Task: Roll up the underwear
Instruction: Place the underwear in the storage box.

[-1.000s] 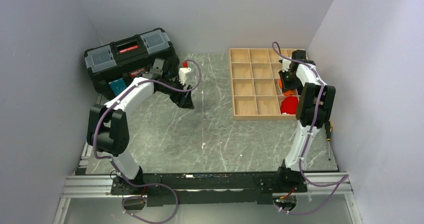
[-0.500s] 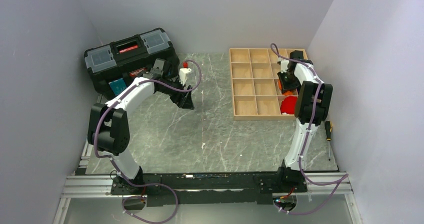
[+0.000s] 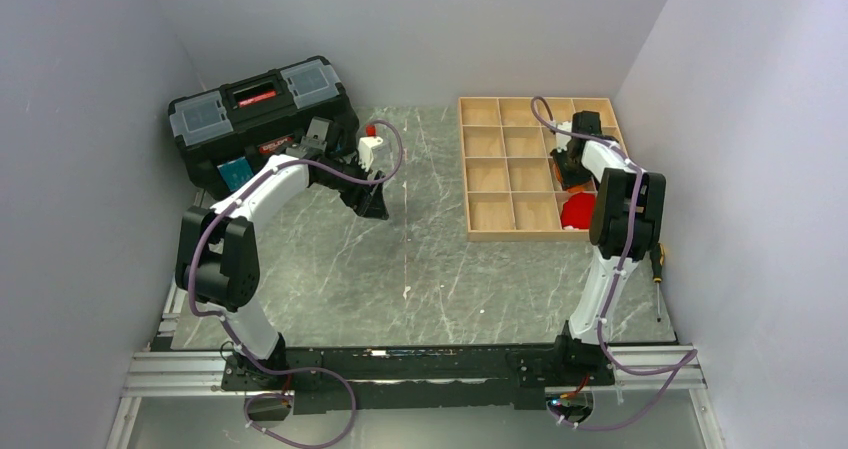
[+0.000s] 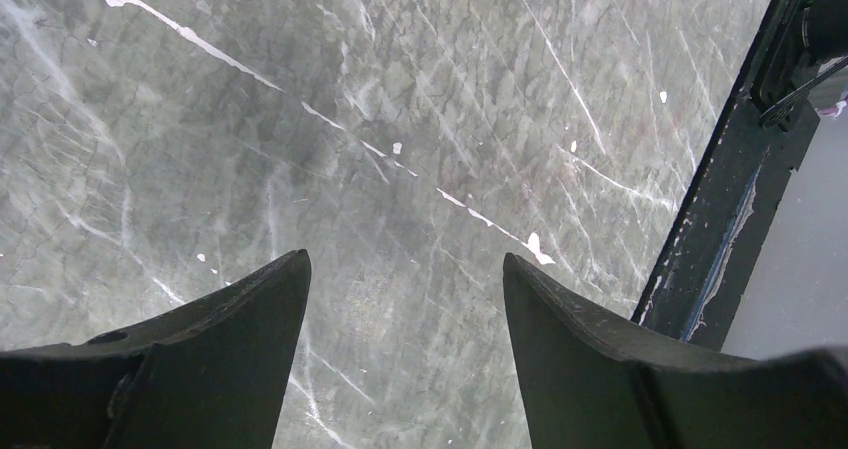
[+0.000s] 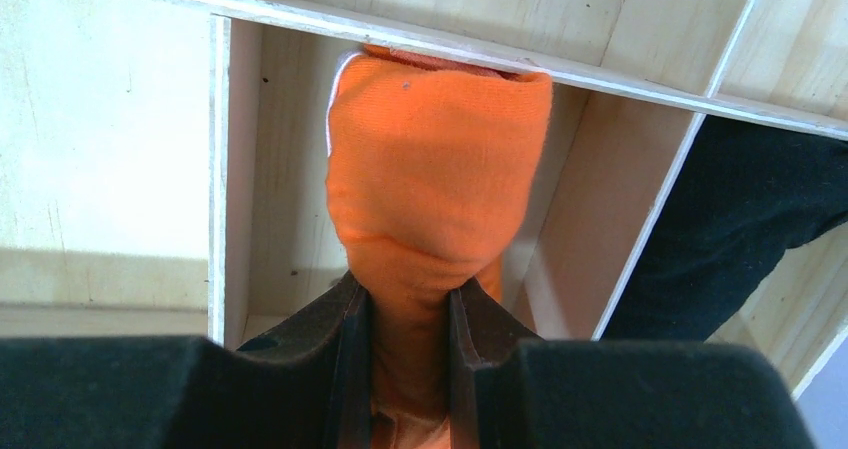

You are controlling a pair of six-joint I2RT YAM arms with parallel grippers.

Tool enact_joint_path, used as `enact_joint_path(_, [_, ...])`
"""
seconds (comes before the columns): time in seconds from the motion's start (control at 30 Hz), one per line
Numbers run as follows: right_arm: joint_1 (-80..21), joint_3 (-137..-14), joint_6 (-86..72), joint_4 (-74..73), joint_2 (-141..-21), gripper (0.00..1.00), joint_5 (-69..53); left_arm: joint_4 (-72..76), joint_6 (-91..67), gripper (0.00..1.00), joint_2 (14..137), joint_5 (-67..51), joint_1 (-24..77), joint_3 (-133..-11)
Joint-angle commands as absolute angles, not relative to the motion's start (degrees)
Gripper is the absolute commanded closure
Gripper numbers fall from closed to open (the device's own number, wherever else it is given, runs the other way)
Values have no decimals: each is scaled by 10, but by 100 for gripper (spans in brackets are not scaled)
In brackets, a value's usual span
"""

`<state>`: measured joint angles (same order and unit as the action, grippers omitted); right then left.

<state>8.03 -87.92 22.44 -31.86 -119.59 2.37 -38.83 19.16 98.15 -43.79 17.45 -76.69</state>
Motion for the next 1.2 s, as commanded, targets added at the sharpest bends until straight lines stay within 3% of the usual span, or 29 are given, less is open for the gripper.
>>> enact_joint_path(0.0, [77,-826,224,-319,-1247,92,13,-395,193,24,983,-459,176,-778])
enact_joint_path(0.5, [80,-878,222,-357,-1251,66,5,-399,198,25,981,-458,176,-778])
enact_joint_path(0.67, [81,-901,212,-370,-1246,45,3,-398,198,25,979,-456,176,-777])
enact_joint_path(1.17, [88,-957,196,-398,-1202,36,-12,-400,199,25,977,-457,176,-777])
